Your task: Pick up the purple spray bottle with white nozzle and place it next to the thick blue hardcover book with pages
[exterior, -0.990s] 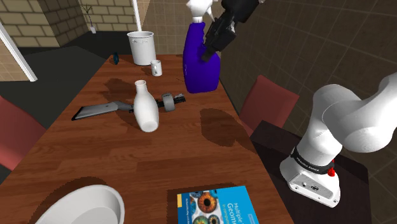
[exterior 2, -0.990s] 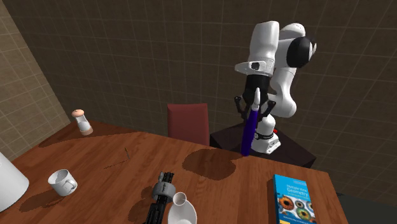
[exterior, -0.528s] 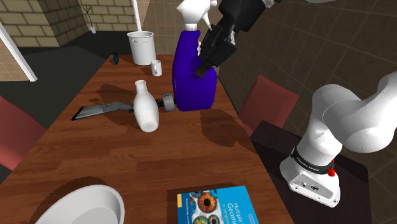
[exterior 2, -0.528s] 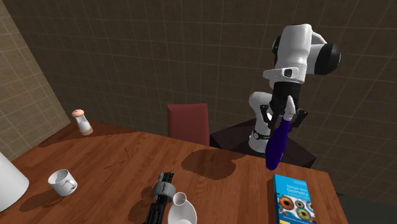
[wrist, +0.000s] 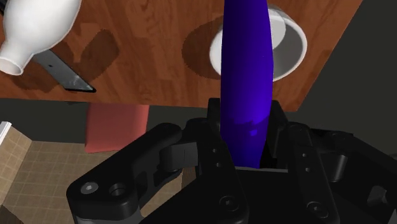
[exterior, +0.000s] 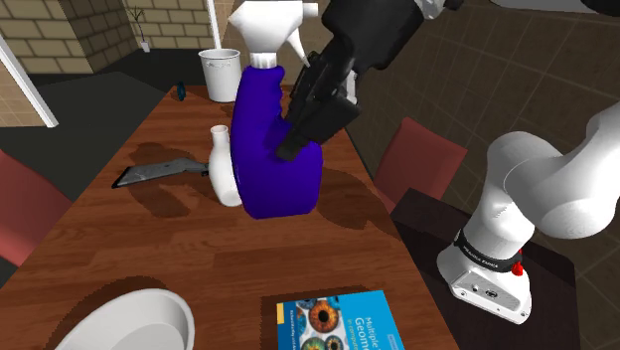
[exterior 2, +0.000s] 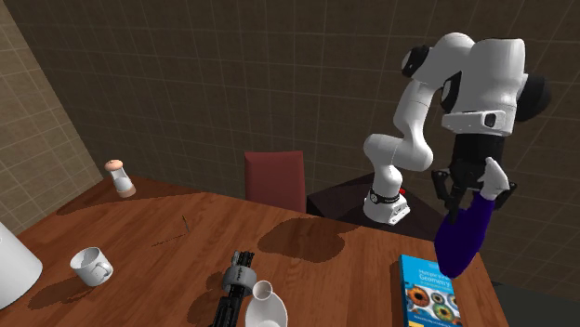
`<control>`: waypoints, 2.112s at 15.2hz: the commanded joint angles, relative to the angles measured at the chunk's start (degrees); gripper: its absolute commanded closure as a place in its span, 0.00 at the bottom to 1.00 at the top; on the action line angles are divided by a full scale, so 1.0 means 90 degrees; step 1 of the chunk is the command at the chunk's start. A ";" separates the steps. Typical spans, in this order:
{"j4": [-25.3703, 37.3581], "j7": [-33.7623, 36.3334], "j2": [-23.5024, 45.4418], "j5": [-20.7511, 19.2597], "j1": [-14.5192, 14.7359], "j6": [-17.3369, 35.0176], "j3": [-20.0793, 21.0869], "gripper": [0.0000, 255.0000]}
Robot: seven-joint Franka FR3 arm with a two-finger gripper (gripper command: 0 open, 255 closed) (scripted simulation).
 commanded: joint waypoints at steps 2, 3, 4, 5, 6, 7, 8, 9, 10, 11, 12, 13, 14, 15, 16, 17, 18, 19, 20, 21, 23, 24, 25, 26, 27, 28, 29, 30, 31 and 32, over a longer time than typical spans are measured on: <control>0.0317 0.0508 0.0293 -0.0065 -0.0057 0.0068 0.0499 1.00; 0.0439 0.0681 0.0408 -0.0104 -0.0090 0.0090 0.0675 1.00; 0.0568 0.0857 0.0527 -0.0152 -0.0130 0.0109 0.0854 1.00; 0.0704 0.1035 0.0651 -0.0207 -0.0178 0.0126 0.1036 1.00; 0.0846 0.1216 0.0780 -0.0273 -0.0232 0.0139 0.1223 1.00; 0.0996 0.1402 0.0915 -0.0349 -0.0292 0.0149 0.1413 1.00; 0.1152 0.1592 0.1055 -0.0437 -0.0361 0.0156 0.1609 1.00; 0.1315 0.1786 0.1201 -0.0537 -0.0437 0.0159 0.1811 1.00; 0.1486 0.1986 0.1353 -0.0650 -0.0522 0.0157 0.2021 1.00; 0.1609 0.2129 0.1463 -0.0739 -0.0584 0.0153 0.2171 1.00; 0.1525 0.2136 0.1462 -0.0734 -0.0580 0.0237 0.2187 1.00; 0.1441 0.2143 0.1463 -0.0730 -0.0577 0.0321 0.2203 1.00; 0.1359 0.2151 0.1464 -0.0727 -0.0574 0.0405 0.2219 1.00; 0.1279 0.2160 0.1468 -0.0725 -0.0571 0.0490 0.2237 1.00; 0.1199 0.2169 0.1473 -0.0723 -0.0570 0.0574 0.2256 1.00; 0.1121 0.2179 0.1479 -0.0722 -0.0570 0.0659 0.2276 1.00; 0.1044 0.2190 0.1487 -0.0723 -0.0570 0.0745 0.2297 1.00; 0.0968 0.2202 0.1497 -0.0724 -0.0571 0.0830 0.2319 1.00; 0.0893 0.2214 0.1508 -0.0726 -0.0573 0.0916 0.2341 1.00; 0.0820 0.2228 0.1520 -0.0729 -0.0577 0.1002 0.2365 1.00; 0.0677 0.2257 0.1550 -0.0739 -0.0587 0.1175 0.2416 1.00; 0.0607 0.2274 0.1568 -0.0746 -0.0594 0.1262 0.2444 1.00; 0.0538 0.2291 0.1587 -0.0754 -0.0602 0.1349 0.2472 1.00; 0.0471 0.2310 0.1607 -0.0763 -0.0611 0.1436 0.2502 1.00; 0.0405 0.2329 0.1629 -0.0774 -0.0622 0.1524 0.2532 1.00; 0.0340 0.2350 0.1653 -0.0787 -0.0634 0.1612 0.2564 1.00; 0.0276 0.2372 0.1678 -0.0801 -0.0648 0.1701 0.2598 1.00; 0.0214 0.2396 0.1705 -0.0817 -0.0664 0.1789 0.2633 1.00; 0.0152 0.2421 0.1733 -0.0835 -0.0681 0.1878 0.2669 1.00; 0.0092 0.2448 0.1764 -0.0855 -0.0701 0.1968 0.2707 1.00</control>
